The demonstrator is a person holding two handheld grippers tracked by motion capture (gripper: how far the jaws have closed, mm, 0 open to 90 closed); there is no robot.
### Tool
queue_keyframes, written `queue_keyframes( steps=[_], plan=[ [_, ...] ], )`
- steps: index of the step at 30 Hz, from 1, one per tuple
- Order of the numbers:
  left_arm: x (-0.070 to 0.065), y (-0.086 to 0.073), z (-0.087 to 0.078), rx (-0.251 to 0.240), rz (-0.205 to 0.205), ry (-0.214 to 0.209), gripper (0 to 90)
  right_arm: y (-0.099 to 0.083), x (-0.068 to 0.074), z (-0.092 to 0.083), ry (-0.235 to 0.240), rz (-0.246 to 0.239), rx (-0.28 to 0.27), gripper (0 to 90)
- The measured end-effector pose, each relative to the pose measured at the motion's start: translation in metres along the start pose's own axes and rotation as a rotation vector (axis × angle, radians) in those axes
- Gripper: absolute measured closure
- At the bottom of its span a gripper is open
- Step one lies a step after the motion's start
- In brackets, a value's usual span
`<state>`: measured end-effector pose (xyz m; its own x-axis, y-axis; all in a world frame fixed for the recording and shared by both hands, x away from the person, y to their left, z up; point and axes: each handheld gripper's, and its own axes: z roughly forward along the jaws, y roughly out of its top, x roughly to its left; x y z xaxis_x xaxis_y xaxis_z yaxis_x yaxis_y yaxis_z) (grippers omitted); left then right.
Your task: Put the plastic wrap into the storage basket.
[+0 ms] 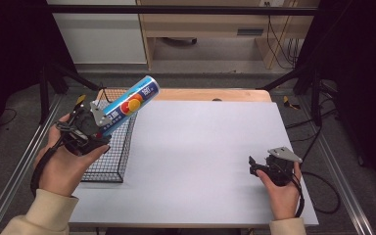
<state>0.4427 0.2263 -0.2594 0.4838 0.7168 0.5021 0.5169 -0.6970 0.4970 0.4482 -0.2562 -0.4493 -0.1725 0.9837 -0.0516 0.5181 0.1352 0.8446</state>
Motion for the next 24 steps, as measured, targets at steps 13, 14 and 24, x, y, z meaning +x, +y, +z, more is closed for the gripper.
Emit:
queue_keyframes(
  steps=[13, 14, 24],
  plan=[
    [0.005, -0.030, 0.027, 0.042, -0.059, -0.049, 30.9, -0.001, 0.004, 0.001, -0.009, -0.035, -0.002, 9.7],
    [0.005, -0.031, 0.029, 0.048, -0.065, -0.052, 30.9, -0.001, 0.004, 0.001, -0.010, -0.038, -0.003, 9.7],
    [0.004, -0.038, 0.045, 0.114, -0.128, -0.081, 31.0, 0.000, 0.011, -0.001, 0.002, -0.067, -0.001, 10.0]
  ],
)
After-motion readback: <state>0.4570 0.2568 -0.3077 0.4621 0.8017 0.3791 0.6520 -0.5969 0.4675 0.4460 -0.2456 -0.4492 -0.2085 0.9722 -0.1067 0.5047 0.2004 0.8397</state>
